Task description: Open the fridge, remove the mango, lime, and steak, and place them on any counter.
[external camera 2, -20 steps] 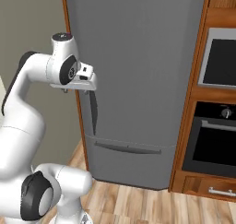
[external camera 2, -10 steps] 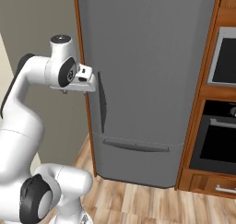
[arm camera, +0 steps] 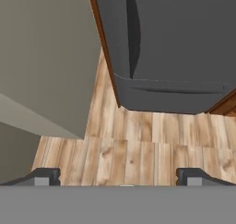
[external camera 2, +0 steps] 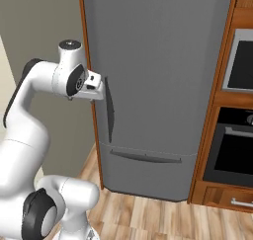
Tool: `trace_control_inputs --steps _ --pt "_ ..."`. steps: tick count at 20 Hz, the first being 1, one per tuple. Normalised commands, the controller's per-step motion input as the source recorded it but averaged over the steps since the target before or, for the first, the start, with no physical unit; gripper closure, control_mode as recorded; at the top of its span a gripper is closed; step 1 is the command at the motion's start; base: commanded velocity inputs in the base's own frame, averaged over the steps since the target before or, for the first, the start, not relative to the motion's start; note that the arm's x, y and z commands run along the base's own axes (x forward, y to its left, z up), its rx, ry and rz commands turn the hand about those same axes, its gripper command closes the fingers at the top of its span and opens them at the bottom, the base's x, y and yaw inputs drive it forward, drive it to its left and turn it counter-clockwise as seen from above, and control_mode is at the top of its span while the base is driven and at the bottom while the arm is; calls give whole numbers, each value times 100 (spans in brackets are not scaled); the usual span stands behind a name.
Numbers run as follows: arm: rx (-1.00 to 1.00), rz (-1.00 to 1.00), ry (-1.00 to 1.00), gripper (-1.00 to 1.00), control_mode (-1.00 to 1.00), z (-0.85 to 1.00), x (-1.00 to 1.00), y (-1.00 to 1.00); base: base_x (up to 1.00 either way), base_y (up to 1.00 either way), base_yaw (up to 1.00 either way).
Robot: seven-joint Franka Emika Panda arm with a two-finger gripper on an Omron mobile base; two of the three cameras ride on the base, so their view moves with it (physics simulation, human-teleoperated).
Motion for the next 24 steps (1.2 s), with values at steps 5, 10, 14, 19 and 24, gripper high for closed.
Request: trace_control_inputs --steps 5,10,14,19,24 --pt "10 0 -1 -100 -100 -49 48 0 0 0 0" --pt "2 0 1 -100 -100 -37 65 2 0 0 0" --pt "0 0 2 -100 -100 -35 55 0 0 0 0" --pt "1 0 0 -100 -100 -44 44 0 0 0 0" --pt "1 0 0 -100 -100 -36 50 6 0 0 0"
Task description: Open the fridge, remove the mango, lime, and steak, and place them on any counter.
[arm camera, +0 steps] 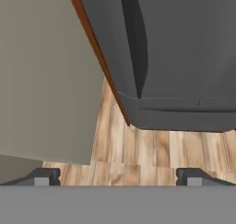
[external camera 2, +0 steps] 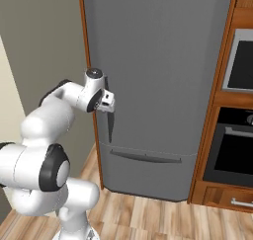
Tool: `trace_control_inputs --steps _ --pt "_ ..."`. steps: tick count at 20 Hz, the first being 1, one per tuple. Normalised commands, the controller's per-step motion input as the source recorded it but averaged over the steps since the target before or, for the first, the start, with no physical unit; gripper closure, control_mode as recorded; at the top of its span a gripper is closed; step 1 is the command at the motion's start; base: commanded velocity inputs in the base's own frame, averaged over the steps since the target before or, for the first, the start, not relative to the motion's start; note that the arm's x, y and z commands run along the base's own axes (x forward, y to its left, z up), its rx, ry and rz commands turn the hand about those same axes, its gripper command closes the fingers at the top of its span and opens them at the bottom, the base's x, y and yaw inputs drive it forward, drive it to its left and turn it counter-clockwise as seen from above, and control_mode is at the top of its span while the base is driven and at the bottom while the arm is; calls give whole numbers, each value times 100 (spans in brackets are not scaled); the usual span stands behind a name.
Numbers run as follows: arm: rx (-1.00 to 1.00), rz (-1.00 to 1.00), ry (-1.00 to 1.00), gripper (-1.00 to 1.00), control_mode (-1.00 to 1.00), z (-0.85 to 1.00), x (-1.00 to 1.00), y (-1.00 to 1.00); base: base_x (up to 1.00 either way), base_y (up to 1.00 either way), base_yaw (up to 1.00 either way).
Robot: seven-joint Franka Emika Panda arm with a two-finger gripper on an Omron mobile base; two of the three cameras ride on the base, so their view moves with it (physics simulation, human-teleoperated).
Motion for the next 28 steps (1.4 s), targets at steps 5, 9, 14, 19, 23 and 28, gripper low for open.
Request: trace_control_inputs --steps 5,9,14,19,23,28 --pt "5 0 0 -100 -100 -18 42 1 0 0 0" --pt "4 0 0 -100 -100 -12 46 1 0 0 0" --pt "4 0 0 -100 -100 -15 53 2 0 0 0" --pt "6 0 0 -100 -100 -14 52 0 0 0 0" --pt "5 0 0 -100 -100 -19 51 0 0 0 0" --pt "5 0 0 -100 -100 -25 41 0 0 0 0"
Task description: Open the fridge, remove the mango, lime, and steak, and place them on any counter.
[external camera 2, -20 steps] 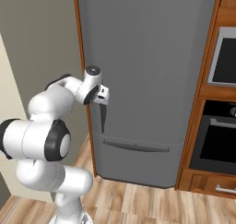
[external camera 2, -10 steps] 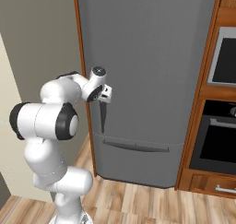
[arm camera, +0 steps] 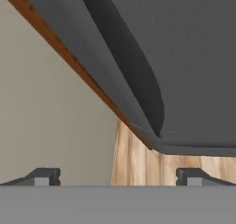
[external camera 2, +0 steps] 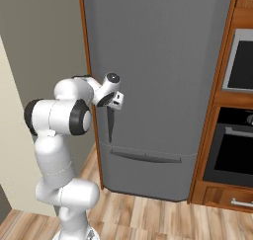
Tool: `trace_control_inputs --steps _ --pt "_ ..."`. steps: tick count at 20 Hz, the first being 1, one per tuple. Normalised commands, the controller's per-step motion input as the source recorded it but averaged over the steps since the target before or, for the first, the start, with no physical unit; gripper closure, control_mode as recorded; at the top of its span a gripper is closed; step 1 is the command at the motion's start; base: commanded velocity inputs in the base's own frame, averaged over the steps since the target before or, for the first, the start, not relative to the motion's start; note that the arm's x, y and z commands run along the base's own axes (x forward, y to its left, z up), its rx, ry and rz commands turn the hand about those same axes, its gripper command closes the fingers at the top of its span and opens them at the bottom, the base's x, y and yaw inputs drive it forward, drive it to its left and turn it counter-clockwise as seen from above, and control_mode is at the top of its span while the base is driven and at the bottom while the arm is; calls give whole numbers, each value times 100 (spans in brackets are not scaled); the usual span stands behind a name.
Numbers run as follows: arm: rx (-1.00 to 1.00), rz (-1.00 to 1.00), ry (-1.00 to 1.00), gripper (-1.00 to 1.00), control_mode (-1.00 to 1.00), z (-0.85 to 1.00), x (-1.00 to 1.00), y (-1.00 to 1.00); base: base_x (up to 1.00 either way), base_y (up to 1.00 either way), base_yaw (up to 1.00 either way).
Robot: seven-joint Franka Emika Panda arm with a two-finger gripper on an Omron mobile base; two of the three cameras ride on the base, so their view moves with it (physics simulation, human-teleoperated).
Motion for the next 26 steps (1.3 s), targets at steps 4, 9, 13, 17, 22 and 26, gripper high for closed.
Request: trace_control_inputs --steps 4,9,13,17,22,26 --pt "6 0 -4 -100 -100 -28 43 0 0 0 0" --pt "6 0 -3 -100 -100 -25 54 0 0 0 0" --pt "3 0 0 -100 -100 -27 45 0 0 0 0" --pt "4 0 -6 -100 -100 -29 44 1 0 0 0" --pt "6 0 -8 -100 -100 -29 50 4 0 0 0" --pt "5 0 -1 -100 -100 -30 54 0 0 0 0"
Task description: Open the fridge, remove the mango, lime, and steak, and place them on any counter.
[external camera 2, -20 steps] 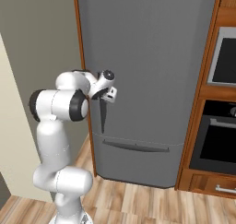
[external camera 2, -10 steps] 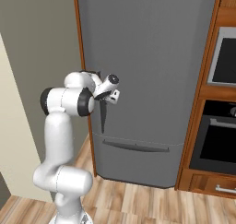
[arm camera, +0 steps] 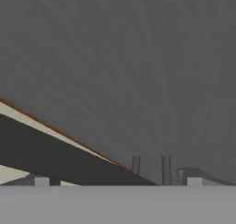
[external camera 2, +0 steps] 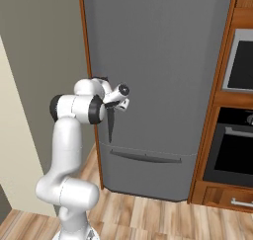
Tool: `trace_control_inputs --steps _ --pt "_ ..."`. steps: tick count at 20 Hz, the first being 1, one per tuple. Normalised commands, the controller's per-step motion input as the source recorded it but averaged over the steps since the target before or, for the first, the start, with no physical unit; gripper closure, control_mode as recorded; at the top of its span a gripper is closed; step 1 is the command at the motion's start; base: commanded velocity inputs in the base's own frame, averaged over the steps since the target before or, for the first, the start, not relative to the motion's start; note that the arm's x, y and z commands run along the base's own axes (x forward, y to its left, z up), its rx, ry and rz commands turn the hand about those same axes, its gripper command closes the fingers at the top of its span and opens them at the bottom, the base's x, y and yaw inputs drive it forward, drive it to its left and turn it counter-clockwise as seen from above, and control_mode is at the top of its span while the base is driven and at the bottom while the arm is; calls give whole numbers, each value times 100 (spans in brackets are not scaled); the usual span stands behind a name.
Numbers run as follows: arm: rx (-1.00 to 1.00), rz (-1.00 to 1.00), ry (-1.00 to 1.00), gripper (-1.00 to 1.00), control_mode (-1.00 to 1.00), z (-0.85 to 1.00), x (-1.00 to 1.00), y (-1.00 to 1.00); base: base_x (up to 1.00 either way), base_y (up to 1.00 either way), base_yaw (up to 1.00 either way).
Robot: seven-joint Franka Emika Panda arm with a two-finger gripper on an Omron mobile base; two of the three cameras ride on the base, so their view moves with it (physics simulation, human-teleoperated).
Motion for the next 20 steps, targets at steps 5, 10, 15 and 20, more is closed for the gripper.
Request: trace_control_inputs --steps 5,10,15,20 --pt "1 0 0 -100 -100 -32 41 8 0 0 0" --pt "0 0 -1 100 -100 -33 15 27 0 0 0" --pt "0 0 1 100 -100 -7 4 4 0 0 0" --pt "0 0 0 100 -100 0 0 0 0 0 0"
